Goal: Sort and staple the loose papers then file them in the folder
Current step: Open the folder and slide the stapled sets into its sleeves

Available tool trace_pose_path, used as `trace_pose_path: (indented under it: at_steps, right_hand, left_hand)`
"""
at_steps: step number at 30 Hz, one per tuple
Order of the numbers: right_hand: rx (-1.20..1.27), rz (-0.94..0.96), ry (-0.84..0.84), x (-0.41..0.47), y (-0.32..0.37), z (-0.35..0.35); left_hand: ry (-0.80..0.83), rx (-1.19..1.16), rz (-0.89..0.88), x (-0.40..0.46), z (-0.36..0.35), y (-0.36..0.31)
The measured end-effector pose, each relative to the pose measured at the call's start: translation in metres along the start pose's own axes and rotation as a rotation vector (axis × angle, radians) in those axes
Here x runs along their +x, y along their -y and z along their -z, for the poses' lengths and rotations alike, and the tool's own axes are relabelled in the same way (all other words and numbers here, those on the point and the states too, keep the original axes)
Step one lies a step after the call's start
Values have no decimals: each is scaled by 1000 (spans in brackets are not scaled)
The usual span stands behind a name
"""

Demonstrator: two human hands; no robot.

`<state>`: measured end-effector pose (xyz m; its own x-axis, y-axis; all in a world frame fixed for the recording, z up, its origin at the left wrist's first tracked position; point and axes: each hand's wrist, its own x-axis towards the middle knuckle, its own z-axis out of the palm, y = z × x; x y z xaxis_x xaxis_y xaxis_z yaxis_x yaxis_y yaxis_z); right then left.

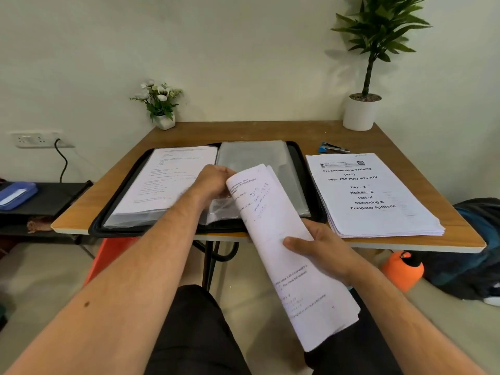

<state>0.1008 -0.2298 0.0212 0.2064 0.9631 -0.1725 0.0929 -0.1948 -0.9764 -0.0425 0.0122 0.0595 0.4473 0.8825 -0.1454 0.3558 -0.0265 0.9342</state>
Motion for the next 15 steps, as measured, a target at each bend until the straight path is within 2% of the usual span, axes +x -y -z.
trace_pose_path:
  at_steps: [3, 6, 9, 11, 13, 15]
  right_hand:
    - [-90, -25, 72, -5, -1, 0]
    - [-243, -13, 92, -6, 4, -4]
    - [-368, 3, 116, -4, 11, -10]
    - [-410, -3, 127, -4, 14, -13]
    - [-434, -10, 131, -6, 15, -13]
    - [-443, -24, 121, -7, 14, -12]
  left_hand:
    - [35, -114, -15, 2, 1, -1]
    - [21, -30, -133, 4, -3, -7]
    - [35, 183, -270, -1, -17, -18]
    - [51, 419, -340, -5, -27, -24]
    - [30, 706, -381, -9, -36, -28]
    - [-11, 852, -391, -10, -42, -30]
